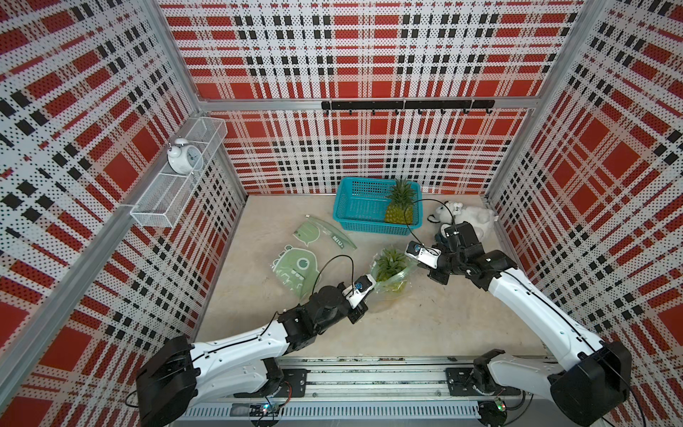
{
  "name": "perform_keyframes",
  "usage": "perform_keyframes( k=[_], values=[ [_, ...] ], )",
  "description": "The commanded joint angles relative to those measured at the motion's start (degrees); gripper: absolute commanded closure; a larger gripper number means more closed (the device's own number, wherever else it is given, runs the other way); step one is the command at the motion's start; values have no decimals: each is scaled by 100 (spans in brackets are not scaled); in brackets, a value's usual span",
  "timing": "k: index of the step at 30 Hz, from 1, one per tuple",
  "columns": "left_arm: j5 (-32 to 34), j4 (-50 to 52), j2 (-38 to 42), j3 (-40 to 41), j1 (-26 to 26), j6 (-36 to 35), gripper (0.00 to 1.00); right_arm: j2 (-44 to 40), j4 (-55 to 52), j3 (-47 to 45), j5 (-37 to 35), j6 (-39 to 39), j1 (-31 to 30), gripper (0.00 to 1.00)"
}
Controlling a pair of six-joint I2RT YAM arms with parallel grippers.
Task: Open the zip-top bag and take out the pineapple
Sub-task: Open the zipper of the food storage bag at the center of the board, then pick up the pineapple from the zipper food storage bag.
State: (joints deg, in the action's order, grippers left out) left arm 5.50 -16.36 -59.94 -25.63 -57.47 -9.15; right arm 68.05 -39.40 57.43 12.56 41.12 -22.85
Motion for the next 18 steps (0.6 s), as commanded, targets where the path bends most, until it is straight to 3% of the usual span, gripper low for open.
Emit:
perform_keyframes(
  k=[1,5,11,18],
  values=[
    [132,-113,-50,100,-130,-267,100,-304,365,-214,-249,-200,-35,90],
    [207,-114,-139,64,-130,-298,100,-458,428,15,-8,-319,-35,79],
    [351,-113,-184,-12,-131,-322,100,-647,420,599,332,-664,-40,54],
    [424,-106,-128,-65,-125,-362,100,-791,731,915,857,-1721,-35,44]
  ],
)
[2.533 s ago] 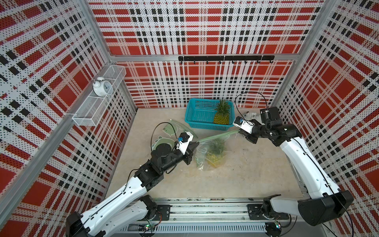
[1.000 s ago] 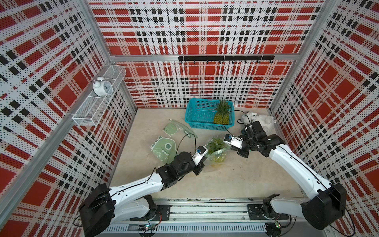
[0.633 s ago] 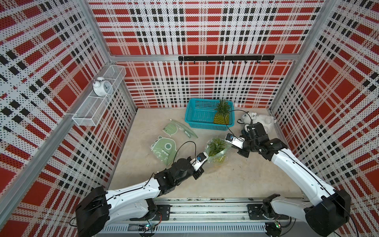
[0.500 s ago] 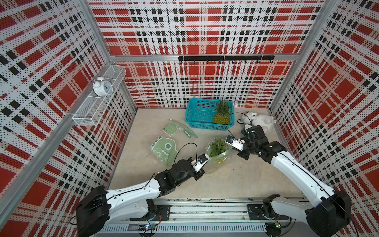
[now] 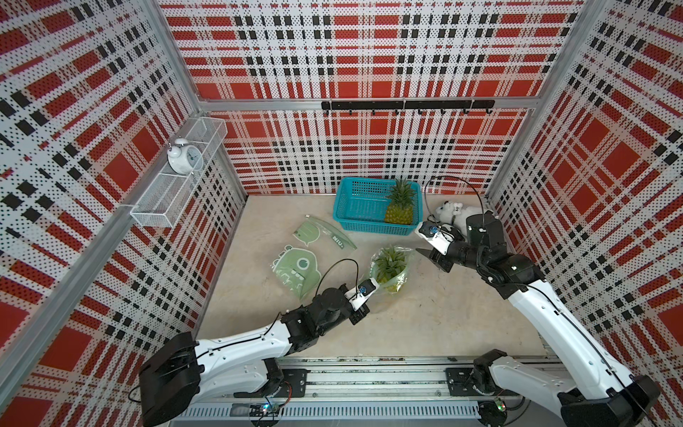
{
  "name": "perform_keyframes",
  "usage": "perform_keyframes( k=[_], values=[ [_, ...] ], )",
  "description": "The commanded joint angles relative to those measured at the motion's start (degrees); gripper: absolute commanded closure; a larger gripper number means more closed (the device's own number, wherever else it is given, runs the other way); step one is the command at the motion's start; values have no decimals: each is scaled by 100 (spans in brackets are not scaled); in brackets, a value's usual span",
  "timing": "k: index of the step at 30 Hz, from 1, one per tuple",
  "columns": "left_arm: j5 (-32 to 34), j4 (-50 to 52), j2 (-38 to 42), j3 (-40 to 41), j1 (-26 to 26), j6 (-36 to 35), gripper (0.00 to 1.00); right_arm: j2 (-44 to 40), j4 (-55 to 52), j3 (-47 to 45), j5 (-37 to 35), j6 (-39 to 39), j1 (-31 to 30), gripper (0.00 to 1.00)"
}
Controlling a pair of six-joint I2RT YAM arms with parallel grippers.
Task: Open the zip-top bag and take out the pineapple
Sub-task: Pick up the pineapple from the zipper food storage bag.
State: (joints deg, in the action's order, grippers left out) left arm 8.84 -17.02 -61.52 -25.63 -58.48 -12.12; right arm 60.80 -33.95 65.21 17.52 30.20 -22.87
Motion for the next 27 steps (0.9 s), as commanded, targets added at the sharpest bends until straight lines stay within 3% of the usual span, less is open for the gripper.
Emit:
perform_keyframes(
  k=[1,10,19,27],
  values=[
    [94,-45,42,-65,-28,-78,100,-35,211,205,510,-847,-54,43],
    [171,-52,138,-66,-32,-89,100,350,326,232,774,-2335,-486,37],
    [170,-21,136,-61,-28,-89,100,224,828,-598,218,-2505,-1029,21],
    [171,-4,114,-74,-26,-95,100,360,1335,-954,-533,-2642,-1337,20]
  ],
)
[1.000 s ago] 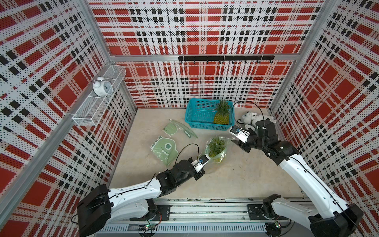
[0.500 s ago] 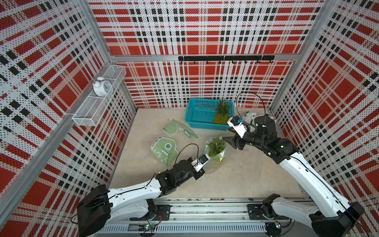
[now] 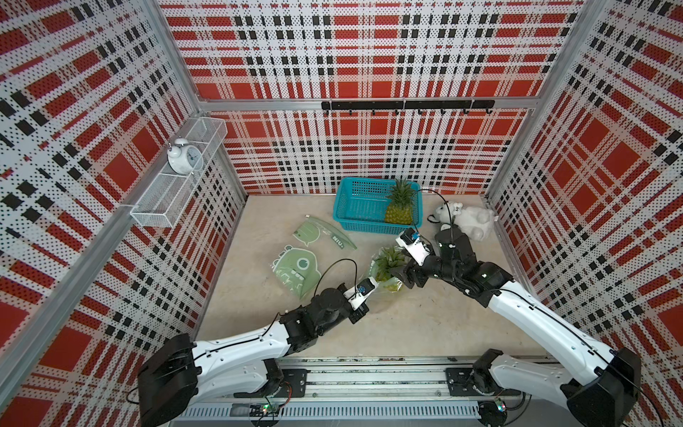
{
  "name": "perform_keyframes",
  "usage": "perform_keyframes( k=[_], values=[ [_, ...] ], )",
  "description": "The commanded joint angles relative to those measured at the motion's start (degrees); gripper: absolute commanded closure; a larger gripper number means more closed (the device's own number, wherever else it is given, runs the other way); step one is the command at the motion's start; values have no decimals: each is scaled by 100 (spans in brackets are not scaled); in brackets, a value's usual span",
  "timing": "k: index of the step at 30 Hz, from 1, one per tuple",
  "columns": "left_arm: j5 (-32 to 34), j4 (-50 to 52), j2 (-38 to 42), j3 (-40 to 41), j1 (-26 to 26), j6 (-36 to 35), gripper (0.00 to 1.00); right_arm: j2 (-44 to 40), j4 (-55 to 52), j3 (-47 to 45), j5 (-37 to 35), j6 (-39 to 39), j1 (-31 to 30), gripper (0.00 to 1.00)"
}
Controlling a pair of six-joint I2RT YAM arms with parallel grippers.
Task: Open the zip-top bag and take out the pineapple
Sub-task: Pick up the pineapple from the zipper food storage bag.
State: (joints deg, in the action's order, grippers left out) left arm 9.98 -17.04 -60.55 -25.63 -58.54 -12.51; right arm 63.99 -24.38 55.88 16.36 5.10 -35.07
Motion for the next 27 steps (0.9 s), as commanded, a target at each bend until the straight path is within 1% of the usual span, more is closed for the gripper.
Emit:
perform_keyframes(
  k=[1,7,10,11,13,14,15,18,19,22,27],
  values=[
    [62,4,25,-74,-22,-52,100,95,413,-13,-451,-132,-146,21],
    [93,42,26,-70,-17,-41,100,389,597,51,-728,-160,-312,27],
    [110,40,48,-65,-22,-41,100,511,593,66,-844,-177,-335,33],
    [112,29,52,-58,-18,-41,100,537,599,71,-861,-181,-345,39],
    [128,18,60,-51,-25,-45,100,565,609,78,-845,-193,-352,56],
    [145,7,66,-48,-24,-41,100,541,629,90,-852,-223,-360,69],
    [158,3,68,-42,-19,-49,100,510,668,90,-826,-237,-369,77],
    [173,-19,70,-34,-22,-40,100,343,749,110,-760,-281,-380,98],
    [194,-21,68,-31,-21,-28,100,289,757,128,-711,-285,-378,100],
    [347,-70,61,-39,-17,105,100,92,807,184,-474,-314,-378,100],
    [374,1,-67,-118,1,196,100,-181,998,248,-126,-419,-382,100]
  ],
)
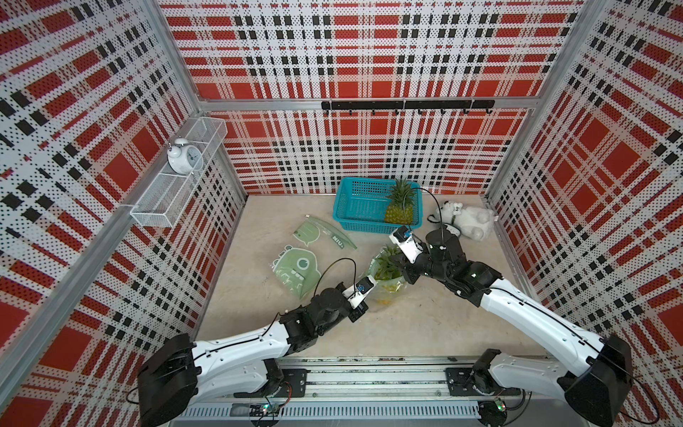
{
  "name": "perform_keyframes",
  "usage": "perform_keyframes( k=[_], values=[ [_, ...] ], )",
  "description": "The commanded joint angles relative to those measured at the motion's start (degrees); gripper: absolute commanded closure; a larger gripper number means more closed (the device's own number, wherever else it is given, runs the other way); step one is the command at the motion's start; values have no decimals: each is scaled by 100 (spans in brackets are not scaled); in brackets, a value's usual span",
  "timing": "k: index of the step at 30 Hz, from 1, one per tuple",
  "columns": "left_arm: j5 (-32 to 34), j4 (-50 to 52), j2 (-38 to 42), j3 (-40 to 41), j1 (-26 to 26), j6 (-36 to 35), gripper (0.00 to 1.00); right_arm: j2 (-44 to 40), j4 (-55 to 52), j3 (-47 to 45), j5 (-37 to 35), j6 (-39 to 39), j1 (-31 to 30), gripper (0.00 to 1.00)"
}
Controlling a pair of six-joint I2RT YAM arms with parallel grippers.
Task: Open the zip-top bag and take out the pineapple
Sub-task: Pick up the pineapple from the zipper food storage bag.
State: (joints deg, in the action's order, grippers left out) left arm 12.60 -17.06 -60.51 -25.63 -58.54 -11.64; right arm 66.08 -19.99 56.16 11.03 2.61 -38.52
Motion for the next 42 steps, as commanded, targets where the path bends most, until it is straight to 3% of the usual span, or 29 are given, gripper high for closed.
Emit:
perform_keyframes(
  k=[1,9,18,19,21,25,31,33,36,42],
  values=[
    [111,53,-118,-147,5,109,100,-445,598,233,454,-200,-33,100],
    [-173,278,-435,-408,4,89,100,-699,924,306,332,-358,-37,100],
    [-251,273,-249,-303,2,133,100,-1002,1218,348,151,-481,-6,100],
    [-231,256,-207,-304,10,185,95,-997,1172,388,162,-473,-11,100],
    [-218,187,-46,-303,88,410,60,-986,1045,439,92,-437,-3,100],
    [-671,-103,519,-212,638,1195,36,-1048,892,409,-72,-360,59,100],
    [-1575,-491,1278,31,1971,2789,33,-1249,860,352,136,-251,257,100],
    [-1729,-483,1356,55,2350,3333,26,-1298,944,394,409,-220,364,100],
    [-2103,-448,1199,15,2867,4197,26,-1350,1012,506,716,-135,474,100],
    [-2550,-440,565,-207,3035,5010,26,-1141,927,1030,1042,125,561,100]
  ],
)
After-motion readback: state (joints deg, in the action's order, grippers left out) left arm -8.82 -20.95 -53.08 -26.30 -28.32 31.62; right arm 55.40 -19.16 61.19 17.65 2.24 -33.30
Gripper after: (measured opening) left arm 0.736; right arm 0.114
